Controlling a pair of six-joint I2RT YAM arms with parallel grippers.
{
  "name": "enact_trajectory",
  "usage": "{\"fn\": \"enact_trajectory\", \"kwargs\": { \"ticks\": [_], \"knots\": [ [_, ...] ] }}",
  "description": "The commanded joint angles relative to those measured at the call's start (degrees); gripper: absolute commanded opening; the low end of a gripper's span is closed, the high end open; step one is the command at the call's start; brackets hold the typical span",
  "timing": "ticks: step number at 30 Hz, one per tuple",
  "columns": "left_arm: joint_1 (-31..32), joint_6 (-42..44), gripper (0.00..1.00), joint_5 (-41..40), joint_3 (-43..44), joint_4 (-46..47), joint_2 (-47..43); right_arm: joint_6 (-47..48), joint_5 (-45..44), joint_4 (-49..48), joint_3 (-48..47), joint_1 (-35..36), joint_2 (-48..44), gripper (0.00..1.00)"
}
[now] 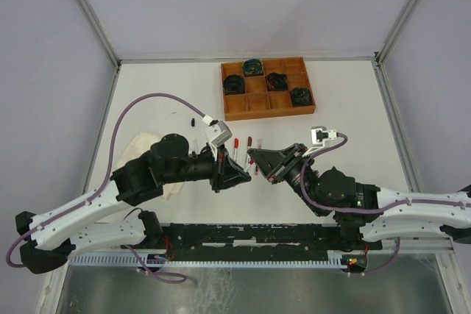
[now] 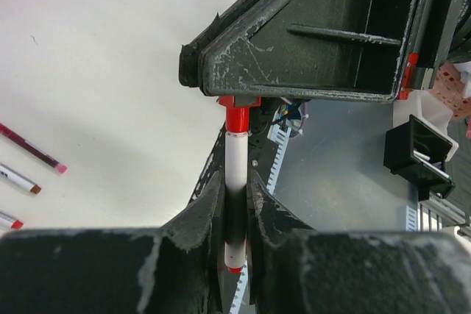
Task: Insert the pens into the pen caps
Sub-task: Press the pen cap onto the pen.
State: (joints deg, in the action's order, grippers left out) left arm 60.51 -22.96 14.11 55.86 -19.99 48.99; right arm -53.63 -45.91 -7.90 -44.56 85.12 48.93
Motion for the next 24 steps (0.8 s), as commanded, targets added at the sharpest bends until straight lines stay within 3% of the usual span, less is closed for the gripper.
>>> {"fn": "enact_trajectory", "kwargs": {
  "ticks": [1, 7, 16, 24],
  "knots": [
    [-2.26, 2.79, 0.03, -14.17, 4.99, 39.04, -1.09, 5.35, 22.40, 17.05, 2.74, 6.81, 3.50, 0.00],
    [-2.30, 2.18, 0.03, -13.42, 4.79, 39.66, -0.51, 13.32, 18.68, 11.32, -1.22, 6.81, 7.84, 0.00],
    [-2.24, 3.07, 0.03, -10.57, 2.34, 37.25, -1.82, 19.67, 13.03, 13.36, -6.57, 6.81, 5.98, 0.00],
    [-2.32, 4.05, 0.03, -7.66, -1.38, 33.26, -3.60, 29.24, 7.77, 11.05, -12.32, 6.81, 3.05, 0.21]
  ]
}}
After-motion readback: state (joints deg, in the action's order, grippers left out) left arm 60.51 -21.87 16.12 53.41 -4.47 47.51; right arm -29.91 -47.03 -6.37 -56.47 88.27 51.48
